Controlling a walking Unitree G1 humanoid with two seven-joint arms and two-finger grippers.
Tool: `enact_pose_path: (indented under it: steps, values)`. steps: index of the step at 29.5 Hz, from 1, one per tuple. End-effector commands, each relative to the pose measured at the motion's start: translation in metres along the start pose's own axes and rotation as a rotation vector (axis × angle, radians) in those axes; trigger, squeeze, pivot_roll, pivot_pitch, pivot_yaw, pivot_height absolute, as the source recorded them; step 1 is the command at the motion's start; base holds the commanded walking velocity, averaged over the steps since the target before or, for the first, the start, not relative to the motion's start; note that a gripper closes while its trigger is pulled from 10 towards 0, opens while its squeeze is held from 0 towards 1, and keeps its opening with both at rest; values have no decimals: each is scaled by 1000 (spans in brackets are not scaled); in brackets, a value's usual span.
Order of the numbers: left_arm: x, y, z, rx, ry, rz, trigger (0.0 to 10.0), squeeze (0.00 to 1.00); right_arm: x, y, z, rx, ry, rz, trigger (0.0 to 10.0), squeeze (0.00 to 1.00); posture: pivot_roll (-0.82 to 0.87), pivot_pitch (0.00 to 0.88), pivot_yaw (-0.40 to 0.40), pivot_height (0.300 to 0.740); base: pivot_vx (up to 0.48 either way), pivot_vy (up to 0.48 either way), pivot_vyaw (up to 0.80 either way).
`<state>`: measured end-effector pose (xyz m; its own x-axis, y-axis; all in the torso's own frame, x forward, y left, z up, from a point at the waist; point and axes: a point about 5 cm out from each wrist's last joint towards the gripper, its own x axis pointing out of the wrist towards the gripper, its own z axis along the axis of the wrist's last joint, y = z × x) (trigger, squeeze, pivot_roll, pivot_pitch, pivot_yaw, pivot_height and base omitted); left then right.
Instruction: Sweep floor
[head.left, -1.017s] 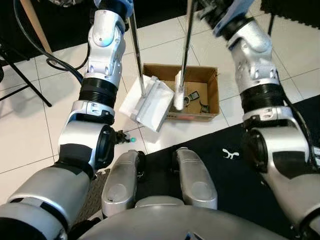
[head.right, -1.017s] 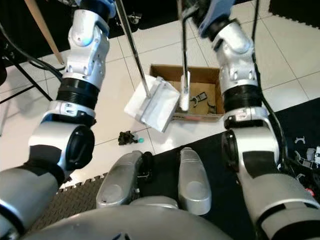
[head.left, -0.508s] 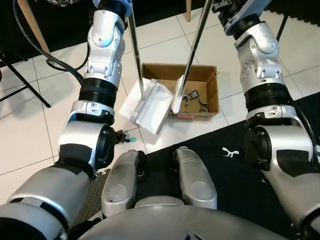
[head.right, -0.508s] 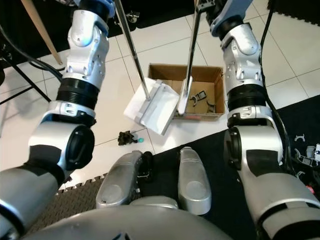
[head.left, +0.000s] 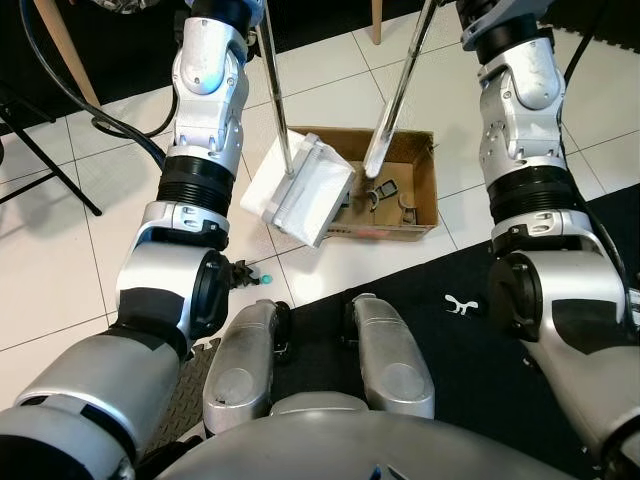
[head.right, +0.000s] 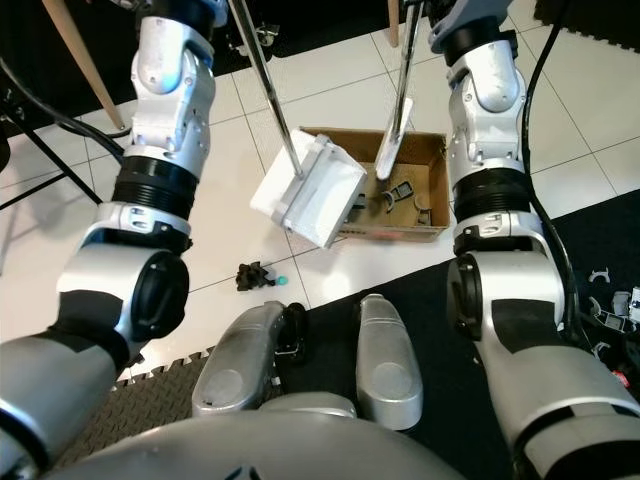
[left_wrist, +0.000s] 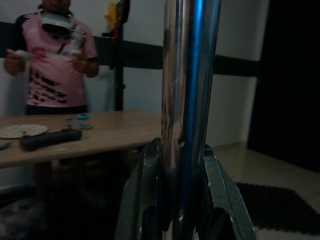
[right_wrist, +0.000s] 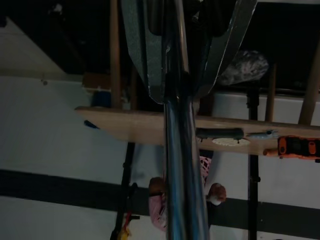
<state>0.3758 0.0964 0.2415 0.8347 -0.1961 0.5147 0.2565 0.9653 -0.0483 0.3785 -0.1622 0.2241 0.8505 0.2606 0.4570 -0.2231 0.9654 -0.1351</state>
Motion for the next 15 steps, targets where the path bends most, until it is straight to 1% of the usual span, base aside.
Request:
enact_pose_path:
  steps: [1,2,3,4,6,8,9,10,12,13,15]
  values:
    - [1,-8,14,-30,-105,-5,10000,0,1,-1,7,-41,-49,0,10000,0,-86,85,19,740,0,0,0]
    - [1,-9,16,-1,-132,-4,10000,0,1,-2,6,-41,-45,-3,10000,0,-86,85,19,740,0,0,0]
    - [0,-11,19,45,-164,-6,10000,0,-1,-2,4,-42,-41,-6,10000,0,-86,85,19,740,0,0,0]
    - [0,-11,19,45,-164,-6,10000,0,-1,-2,4,-42,-41,-6,10000,0,-86,85,19,740,0,0,0]
    - [0,-13,20,74,-176,-15,10000,0,-1,-3,4,-44,-38,-7,10000,0,-86,85,19,740,0,0,0]
    - [0,-16,22,121,-206,-27,10000,0,-2,-3,2,-46,-32,-9,10000,0,-87,85,20,740,0,0,0]
    - [-1,-18,23,190,-233,-44,10000,0,-3,-3,0,-45,-25,-12,10000,0,-87,86,20,740,0,0,0]
    - [-1,-18,23,190,-233,-44,10000,0,-3,-3,0,-45,-25,-12,10000,0,-87,86,20,740,0,0,0]
    - [-3,-22,24,262,-262,-70,10000,0,-4,-3,-2,-46,-18,-14,10000,0,-86,87,20,740,0,0,0]
    - [-3,-22,24,262,-262,-70,10000,0,-4,-3,-2,-46,-18,-14,10000,0,-86,87,20,740,0,0,0]
    - [-8,-28,19,333,-279,-85,10000,0,-6,-2,-5,-48,-11,-18,10000,0,-86,90,20,740,0,0,0]
